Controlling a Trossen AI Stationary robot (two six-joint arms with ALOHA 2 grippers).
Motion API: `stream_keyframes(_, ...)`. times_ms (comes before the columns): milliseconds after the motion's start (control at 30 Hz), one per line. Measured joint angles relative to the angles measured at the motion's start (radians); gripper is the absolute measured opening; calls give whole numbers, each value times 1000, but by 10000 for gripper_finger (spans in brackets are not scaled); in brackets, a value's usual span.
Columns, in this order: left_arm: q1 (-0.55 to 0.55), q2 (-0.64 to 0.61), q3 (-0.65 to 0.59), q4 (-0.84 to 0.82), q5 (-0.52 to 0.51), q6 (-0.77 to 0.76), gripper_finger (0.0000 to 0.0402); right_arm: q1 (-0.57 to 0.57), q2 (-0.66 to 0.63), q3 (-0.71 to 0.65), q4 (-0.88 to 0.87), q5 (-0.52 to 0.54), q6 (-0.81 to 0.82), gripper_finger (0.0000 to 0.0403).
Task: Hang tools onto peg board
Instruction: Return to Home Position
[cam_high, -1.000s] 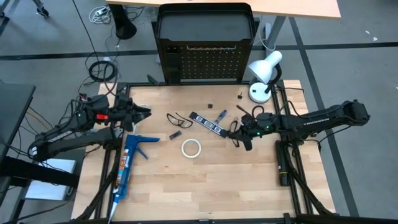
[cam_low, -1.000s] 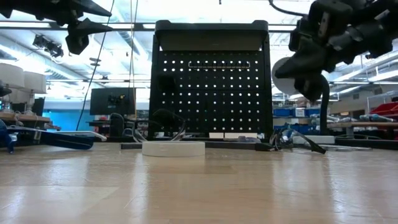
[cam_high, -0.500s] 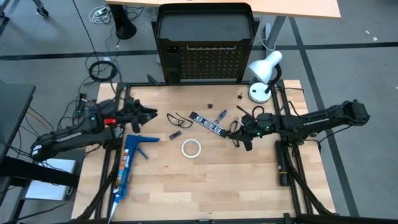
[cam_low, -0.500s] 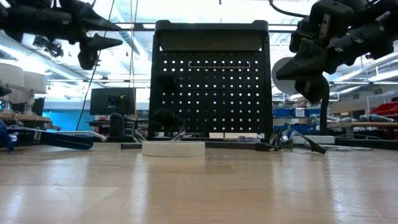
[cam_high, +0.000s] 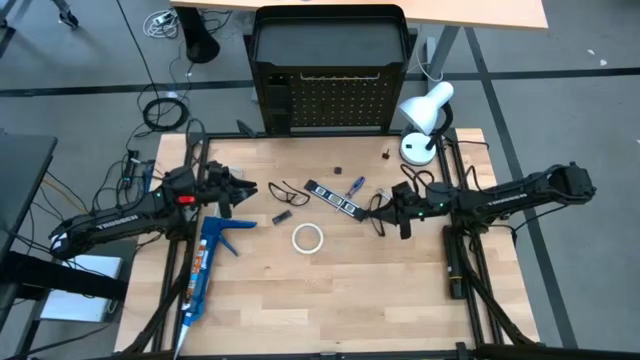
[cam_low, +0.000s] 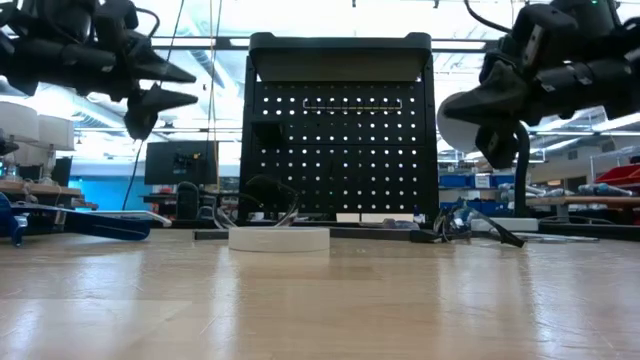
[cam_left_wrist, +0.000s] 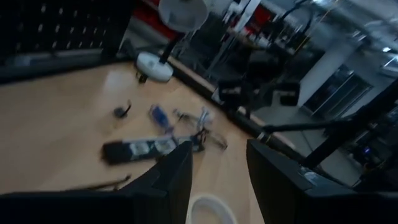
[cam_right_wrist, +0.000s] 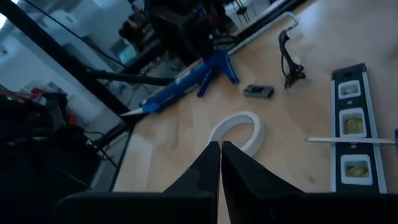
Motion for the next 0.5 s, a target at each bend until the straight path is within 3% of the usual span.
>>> stream_keyframes(333,0,0,-1,-180,0,0,156,-5,0,-71,72,0,0,27)
stream_keyframes(500,0,-1,-4,-204,0,0,156,-23,0,-152,206,0,0,23)
